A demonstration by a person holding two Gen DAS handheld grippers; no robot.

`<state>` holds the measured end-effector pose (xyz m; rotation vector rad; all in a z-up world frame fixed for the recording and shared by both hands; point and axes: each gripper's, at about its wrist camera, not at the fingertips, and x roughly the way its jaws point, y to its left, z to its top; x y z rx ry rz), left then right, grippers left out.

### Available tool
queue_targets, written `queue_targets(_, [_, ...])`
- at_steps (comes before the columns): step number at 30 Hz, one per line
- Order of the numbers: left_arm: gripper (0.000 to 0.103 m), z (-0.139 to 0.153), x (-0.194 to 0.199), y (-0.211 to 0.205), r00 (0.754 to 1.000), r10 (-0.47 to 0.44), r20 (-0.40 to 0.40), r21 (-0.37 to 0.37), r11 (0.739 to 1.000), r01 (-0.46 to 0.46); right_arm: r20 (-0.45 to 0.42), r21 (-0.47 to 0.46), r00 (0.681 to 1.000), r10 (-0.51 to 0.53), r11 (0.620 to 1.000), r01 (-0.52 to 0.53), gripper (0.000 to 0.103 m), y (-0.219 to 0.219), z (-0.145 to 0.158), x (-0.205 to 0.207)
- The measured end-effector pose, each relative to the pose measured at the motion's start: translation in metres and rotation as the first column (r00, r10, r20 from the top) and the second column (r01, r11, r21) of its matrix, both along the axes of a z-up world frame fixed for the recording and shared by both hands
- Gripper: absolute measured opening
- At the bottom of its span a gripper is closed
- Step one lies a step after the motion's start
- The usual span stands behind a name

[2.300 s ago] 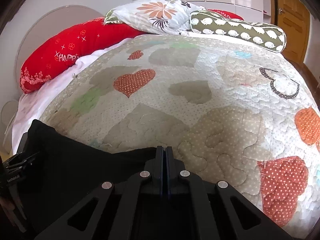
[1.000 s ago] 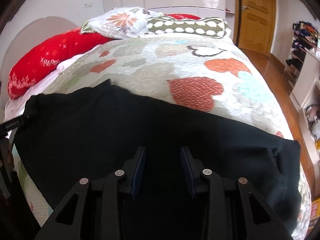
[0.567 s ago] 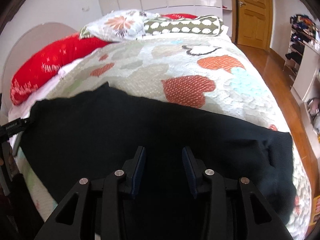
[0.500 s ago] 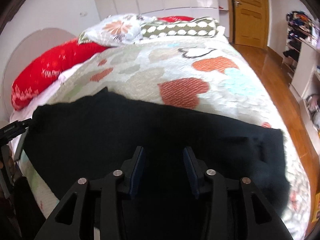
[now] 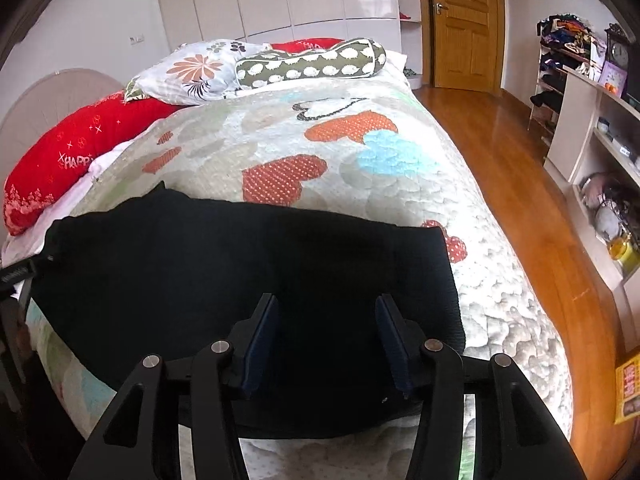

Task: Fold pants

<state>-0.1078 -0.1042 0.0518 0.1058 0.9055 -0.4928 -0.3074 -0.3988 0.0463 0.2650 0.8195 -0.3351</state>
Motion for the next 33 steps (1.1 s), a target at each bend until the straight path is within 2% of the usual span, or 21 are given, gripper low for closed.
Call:
queue_targets(3, [0.085,-0.015,-0.002,-0.012,1.000,-0.007,-0.017,0.040,0.999,0.008,-0.012,0.012,1.000,-0.016,1.000,0.017,0.050,-0.009,-0.008,-0.006])
queue_targets(5, [0.085,-0.018,-0.005,-0.014,1.000,-0.004,0.007,0.057,0.998,0.003,-0.001,0.039,1.000,-0.020,0.999,0.020,0.051,-0.014,-0.012,-0.010])
queue_targets(8, [0.086,-0.018,-0.006,-0.016,1.000,-0.003,0.021,0.069,0.998,0.002,-0.007,0.019,1.000,-0.016,1.000,0.016,0.051,-0.010,-0.011,-0.010])
queue_targets(19, [0.086,0.001,-0.018,-0.017,1.000,-0.018,0.023,0.021,1.000,0.018,0.026,0.001,0.999,0.033,0.999,-0.033,0.053,0.017,0.015,-0.032])
queue_targets(23, [0.086,0.004,-0.027,-0.027,0.998,-0.049,0.026,0.012,0.999,0.049,0.035,0.009,0.998,0.048,0.999,-0.049,0.054,0.022,0.011,-0.040])
queue_targets(28, [0.086,-0.008,-0.036,-0.045,0.995,-0.096,0.001,0.022,0.995,0.096,0.014,0.019,0.998,0.055,0.998,-0.056,0.054,0.023,-0.008,-0.040])
queue_targets(31, [0.087,-0.018,-0.042,-0.058,0.992,-0.124,0.012,0.077,0.989,0.122,0.026,0.029,0.998,0.057,0.998,-0.057,0.054,0.022,-0.004,-0.045])
queue_targets(33, [0.087,-0.016,-0.046,-0.066,0.988,-0.151,0.015,0.088,0.985,0.149,0.036,0.045,0.998,0.054,0.997,-0.056,0.054,0.018,0.001,-0.055])
